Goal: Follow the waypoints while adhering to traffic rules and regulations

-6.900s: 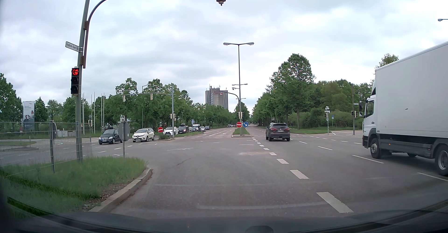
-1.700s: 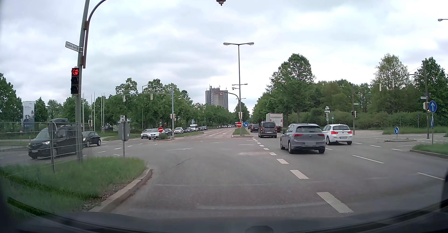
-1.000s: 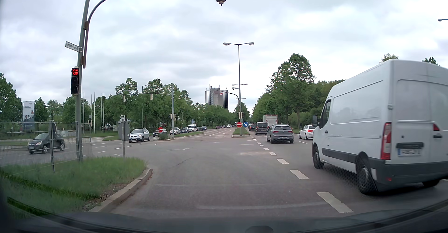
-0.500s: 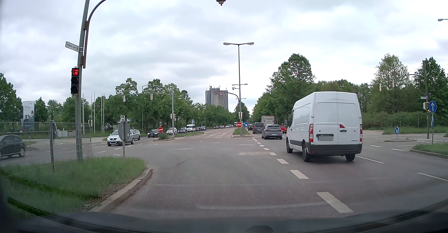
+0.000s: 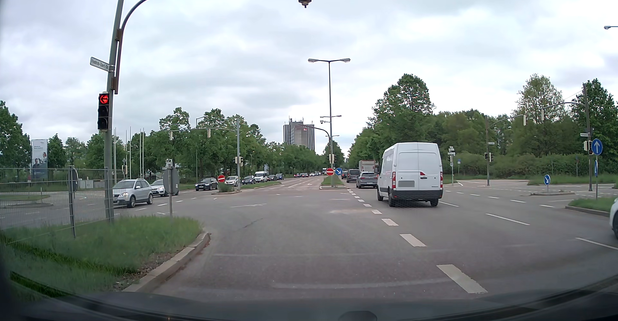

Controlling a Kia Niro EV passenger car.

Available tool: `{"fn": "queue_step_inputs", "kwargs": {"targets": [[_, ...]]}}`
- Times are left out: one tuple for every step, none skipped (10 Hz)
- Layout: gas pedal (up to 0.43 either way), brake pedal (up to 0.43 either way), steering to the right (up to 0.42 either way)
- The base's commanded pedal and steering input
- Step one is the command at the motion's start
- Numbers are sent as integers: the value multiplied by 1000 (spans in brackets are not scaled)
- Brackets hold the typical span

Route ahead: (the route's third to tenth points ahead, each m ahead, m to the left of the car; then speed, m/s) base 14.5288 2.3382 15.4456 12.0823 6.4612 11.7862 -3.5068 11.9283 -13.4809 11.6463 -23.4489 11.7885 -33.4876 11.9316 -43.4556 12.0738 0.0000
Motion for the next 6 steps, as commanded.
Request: {"fn": "queue_step_inputs", "kwargs": {"targets": [[0, 262, -3], [0, 262, -3], [0, 262, -3], [0, 262, -3], [0, 262, -3], [0, 262, -3]]}}
